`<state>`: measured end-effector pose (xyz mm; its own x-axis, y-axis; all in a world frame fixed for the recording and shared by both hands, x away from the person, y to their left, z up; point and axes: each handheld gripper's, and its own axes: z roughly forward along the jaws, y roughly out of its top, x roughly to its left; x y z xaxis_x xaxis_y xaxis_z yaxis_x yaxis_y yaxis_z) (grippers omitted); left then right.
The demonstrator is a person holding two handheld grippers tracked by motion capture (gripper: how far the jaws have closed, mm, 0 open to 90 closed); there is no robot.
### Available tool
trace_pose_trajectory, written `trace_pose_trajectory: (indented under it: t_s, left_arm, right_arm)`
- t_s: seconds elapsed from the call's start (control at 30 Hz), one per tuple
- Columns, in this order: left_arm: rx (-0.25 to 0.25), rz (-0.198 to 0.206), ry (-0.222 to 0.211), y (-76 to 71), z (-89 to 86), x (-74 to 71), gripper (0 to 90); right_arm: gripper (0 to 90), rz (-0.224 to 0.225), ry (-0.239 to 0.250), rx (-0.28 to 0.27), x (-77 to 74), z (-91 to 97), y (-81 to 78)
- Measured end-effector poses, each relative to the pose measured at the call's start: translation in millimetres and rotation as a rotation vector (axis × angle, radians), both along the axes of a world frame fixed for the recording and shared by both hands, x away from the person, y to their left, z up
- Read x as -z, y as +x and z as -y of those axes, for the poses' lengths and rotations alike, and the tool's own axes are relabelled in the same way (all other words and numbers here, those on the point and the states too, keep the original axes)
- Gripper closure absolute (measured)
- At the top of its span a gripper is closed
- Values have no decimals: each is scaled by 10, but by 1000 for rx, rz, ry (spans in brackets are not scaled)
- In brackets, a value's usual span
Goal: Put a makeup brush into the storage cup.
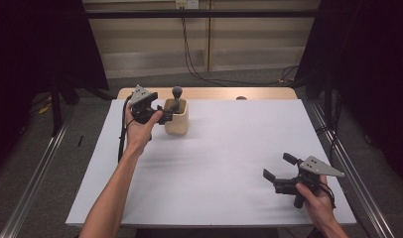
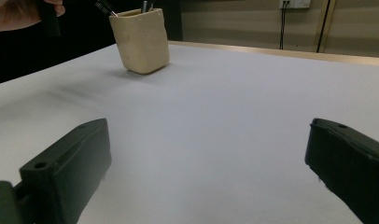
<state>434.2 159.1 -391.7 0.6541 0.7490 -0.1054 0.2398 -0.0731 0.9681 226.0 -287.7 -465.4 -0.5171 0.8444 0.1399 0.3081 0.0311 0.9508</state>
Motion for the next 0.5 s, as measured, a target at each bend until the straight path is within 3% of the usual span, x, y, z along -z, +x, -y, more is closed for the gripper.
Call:
trace_pose_trajectory:
  t_s: [0.13,0.5]
  left_arm:
    - [7,-11,8,-76,-97,-5,21]
    - [-31,-7,35,-298,-380,53,27]
  right_arm:
    - [0,7,-4,7,-13,4,-23]
    - [0,12,-11,13,-22,0,-33]
